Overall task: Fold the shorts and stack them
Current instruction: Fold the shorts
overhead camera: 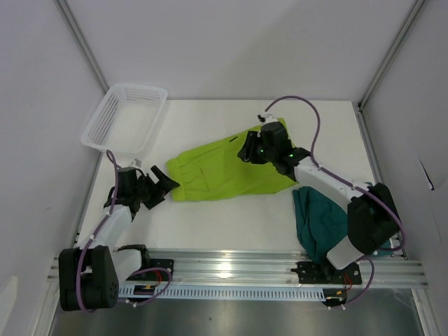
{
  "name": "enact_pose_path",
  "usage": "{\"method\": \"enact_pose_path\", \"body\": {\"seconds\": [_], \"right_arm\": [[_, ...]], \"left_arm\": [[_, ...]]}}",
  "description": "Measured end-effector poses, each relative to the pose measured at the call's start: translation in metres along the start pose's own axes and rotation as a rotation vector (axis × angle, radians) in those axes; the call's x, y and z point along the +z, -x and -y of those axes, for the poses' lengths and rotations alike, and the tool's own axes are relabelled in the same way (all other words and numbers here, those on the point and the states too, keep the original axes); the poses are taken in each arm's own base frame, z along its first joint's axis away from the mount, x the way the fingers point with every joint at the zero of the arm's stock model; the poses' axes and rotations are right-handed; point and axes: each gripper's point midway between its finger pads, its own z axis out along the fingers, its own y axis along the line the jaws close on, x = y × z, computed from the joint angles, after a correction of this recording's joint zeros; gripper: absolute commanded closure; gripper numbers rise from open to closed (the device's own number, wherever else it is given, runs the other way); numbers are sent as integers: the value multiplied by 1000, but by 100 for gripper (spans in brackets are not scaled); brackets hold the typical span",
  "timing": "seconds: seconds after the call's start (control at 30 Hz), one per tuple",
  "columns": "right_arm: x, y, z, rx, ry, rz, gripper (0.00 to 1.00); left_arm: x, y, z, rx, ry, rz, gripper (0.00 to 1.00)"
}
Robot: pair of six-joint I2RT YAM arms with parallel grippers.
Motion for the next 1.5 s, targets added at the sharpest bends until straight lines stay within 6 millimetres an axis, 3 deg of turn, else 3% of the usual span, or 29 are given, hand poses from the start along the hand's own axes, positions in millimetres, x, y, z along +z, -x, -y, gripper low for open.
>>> {"method": "enact_pose_path", "body": {"seconds": [0.07, 0.1, 0.2, 0.47, 0.67, 0.97, 1.23, 1.5], "right_arm": [[17, -20, -25, -35, 51, -58, 70], [26, -29, -36, -48, 74, -87, 81], [56, -52, -67, -69, 150, -165, 92], [125, -87, -109, -24, 327, -304, 97], [141, -113, -133, 6, 437, -378, 97], [153, -142, -146, 26, 488, -460, 97], [168, -164, -127, 39, 397, -518, 99], [170, -164, -122, 31, 351, -518, 100]], "left_arm": [[-6, 4, 5, 13, -19, 27, 3], [-10, 7, 9, 22, -32, 45, 3], [-15, 9, 15, 39, -65, 79, 3], [-7, -11, 2, 18, -86, 44, 2], [5, -12, -4, -7, -90, 17, 1], [17, -15, 6, -54, -191, -6, 1], [22, -11, 9, -98, -219, 5, 1], [23, -12, 8, -117, -222, 23, 1]]}}
